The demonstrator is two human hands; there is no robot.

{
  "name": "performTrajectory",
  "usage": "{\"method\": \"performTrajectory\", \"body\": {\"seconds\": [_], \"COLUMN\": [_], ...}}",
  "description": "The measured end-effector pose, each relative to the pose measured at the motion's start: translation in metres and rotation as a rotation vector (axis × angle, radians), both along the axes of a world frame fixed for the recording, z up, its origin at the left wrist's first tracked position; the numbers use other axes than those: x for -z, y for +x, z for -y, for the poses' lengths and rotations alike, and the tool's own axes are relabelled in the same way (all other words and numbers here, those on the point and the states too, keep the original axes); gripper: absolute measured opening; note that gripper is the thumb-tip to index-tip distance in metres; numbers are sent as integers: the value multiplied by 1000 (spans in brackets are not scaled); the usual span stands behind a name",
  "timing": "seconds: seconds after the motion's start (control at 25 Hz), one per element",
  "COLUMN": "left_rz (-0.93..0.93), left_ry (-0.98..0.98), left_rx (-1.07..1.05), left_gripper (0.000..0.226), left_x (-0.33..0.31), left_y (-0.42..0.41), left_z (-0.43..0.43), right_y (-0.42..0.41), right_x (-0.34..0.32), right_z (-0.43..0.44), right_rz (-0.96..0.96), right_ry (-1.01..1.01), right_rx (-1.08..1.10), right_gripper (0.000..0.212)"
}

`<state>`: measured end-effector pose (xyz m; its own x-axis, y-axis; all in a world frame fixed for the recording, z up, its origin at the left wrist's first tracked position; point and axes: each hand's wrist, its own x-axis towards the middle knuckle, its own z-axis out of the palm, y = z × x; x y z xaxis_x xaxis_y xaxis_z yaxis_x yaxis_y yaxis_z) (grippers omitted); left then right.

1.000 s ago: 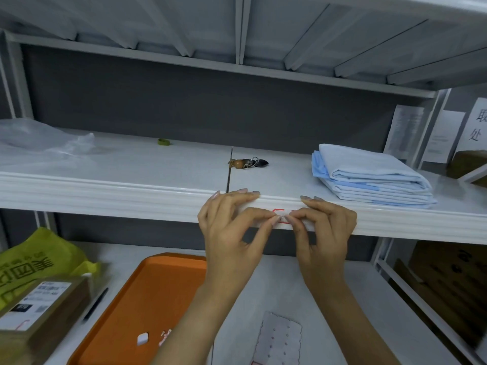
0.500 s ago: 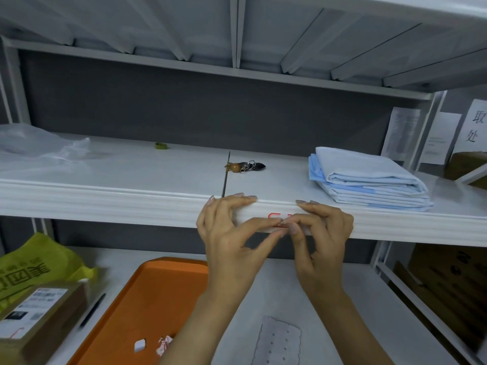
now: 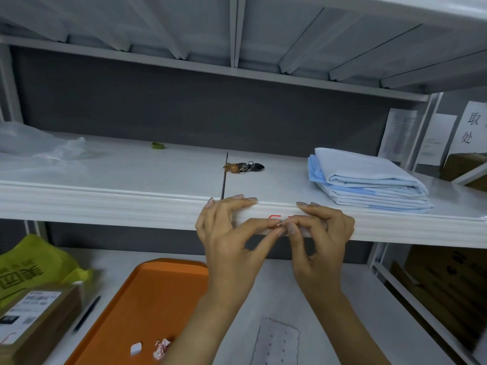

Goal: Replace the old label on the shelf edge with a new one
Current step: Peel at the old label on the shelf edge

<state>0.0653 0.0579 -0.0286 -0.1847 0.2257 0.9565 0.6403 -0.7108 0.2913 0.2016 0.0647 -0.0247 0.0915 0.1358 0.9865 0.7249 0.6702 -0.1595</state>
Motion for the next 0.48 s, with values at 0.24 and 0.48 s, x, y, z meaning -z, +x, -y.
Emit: {"method": "performTrajectory", "body": {"seconds": [0.24,0.48], "left_rz": [-3,-13], "left_ry": [-1,0], "left_rx": [12,5], "left_gripper": [12,9], "left_x": [1,4], "left_y": [-2,-3], "left_z": [-3,-4], "right_y": [-2,-3], "right_x": [-1,-1], "right_z": [-1,0], "right_rz": [-13,-9], "right_ry": [-14,-7], "right_rx": [12,23], "right_gripper": [32,24]}}
